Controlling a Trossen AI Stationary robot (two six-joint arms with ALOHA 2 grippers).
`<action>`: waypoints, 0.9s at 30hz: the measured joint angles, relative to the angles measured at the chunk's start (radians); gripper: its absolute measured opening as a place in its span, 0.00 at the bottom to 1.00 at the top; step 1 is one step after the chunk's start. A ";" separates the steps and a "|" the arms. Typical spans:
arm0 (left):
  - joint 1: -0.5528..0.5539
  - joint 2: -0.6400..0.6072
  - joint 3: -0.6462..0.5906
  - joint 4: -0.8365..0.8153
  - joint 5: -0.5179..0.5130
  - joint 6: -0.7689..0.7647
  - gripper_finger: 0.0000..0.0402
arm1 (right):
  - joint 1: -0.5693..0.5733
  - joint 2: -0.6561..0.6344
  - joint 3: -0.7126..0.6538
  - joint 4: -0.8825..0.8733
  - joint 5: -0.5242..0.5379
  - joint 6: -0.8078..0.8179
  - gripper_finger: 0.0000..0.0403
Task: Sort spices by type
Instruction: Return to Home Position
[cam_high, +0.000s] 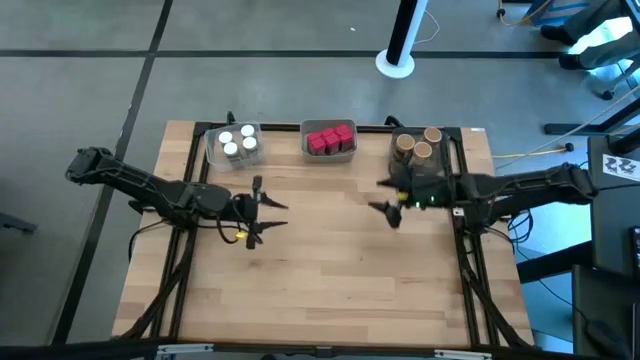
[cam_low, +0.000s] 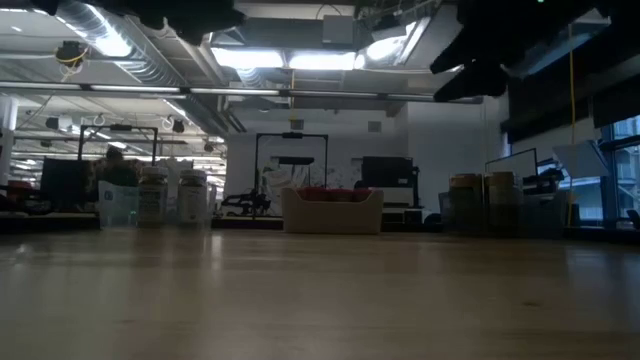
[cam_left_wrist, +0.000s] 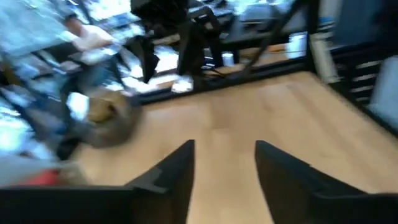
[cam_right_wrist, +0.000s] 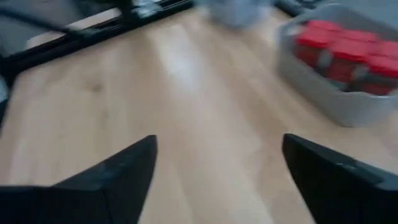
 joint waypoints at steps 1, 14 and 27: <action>0.005 0.003 0.000 -0.008 0.035 -0.030 0.36 | 0.029 0.000 -0.021 0.031 0.001 -0.007 0.81; -0.043 0.001 -0.065 0.018 0.078 -0.173 0.03 | 0.236 -0.020 -0.254 0.340 0.000 -0.055 0.05; 0.032 -0.159 -0.263 0.149 0.070 -0.187 0.00 | 0.235 -0.284 -0.414 0.359 -0.027 -0.086 0.06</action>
